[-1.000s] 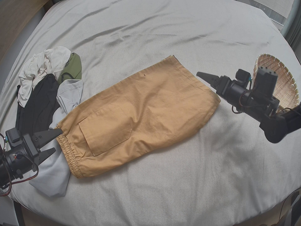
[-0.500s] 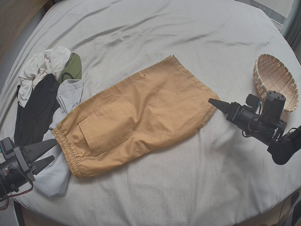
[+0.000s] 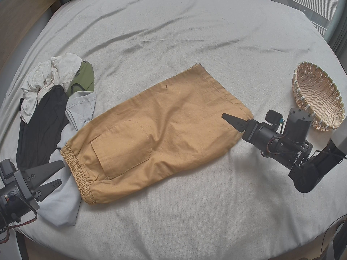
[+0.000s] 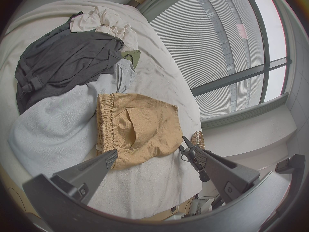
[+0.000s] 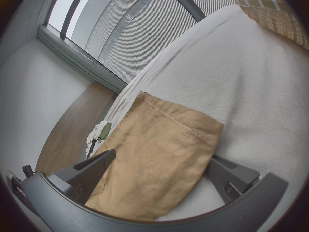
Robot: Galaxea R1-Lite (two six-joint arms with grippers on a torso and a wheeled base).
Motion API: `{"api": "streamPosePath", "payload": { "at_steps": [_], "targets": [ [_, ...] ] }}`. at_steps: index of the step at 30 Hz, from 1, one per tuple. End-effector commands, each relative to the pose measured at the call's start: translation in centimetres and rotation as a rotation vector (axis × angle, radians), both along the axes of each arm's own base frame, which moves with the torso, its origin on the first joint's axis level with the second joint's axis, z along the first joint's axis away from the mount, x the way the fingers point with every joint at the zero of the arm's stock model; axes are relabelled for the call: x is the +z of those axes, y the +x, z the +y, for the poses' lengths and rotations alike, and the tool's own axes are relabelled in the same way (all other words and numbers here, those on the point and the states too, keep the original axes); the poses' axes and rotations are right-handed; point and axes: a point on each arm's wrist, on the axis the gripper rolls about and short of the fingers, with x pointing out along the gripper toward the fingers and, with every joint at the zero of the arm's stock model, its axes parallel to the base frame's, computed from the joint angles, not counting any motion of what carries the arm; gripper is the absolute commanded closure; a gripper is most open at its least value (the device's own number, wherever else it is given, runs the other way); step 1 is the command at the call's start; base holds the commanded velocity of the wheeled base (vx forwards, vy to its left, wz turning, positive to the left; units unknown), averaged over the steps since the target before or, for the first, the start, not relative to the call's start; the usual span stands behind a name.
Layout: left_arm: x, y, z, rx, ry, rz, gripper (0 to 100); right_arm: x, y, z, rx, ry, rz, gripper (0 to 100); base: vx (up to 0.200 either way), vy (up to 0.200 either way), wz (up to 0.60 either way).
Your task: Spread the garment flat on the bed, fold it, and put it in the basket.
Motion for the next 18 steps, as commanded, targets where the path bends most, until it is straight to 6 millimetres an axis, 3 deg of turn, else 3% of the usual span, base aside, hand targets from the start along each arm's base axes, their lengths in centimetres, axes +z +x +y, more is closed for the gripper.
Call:
{"api": "streamPosePath", "payload": {
  "at_steps": [1, 7, 8, 14, 18],
  "targets": [
    [0.1, -0.1, 0.0, -0.001, -0.001, -0.007, 0, -0.6, 0.6, 1.3, 0.031, 0.027, -0.003, 0, 0.0, 0.0, 0.0],
    [0.1, -0.1, 0.0, -0.004, -0.001, -0.007, 0, -0.7, 0.9, 2.2, 0.044, 0.047, -0.029, 0, 0.0, 0.0, 0.0],
    [0.1, -0.1, 0.0, -0.004, -0.001, -0.007, 0, -0.7, 0.9, 2.2, 0.044, 0.047, -0.029, 100, 0.0, 0.0, 0.0],
    [-0.1, -0.1, 0.0, 0.002, 0.001, -0.003, 0, -0.5, 1.0, 1.8, 0.012, 0.06, -0.058, 100, 0.0, 0.0, 0.0],
    [-0.5, -0.2, 0.0, 0.0, 0.003, 0.02, 0, 0.5, -0.2, 1.1, 0.005, 0.062, -0.069, 100, 0.0, 0.0, 0.0]
  ]
}}
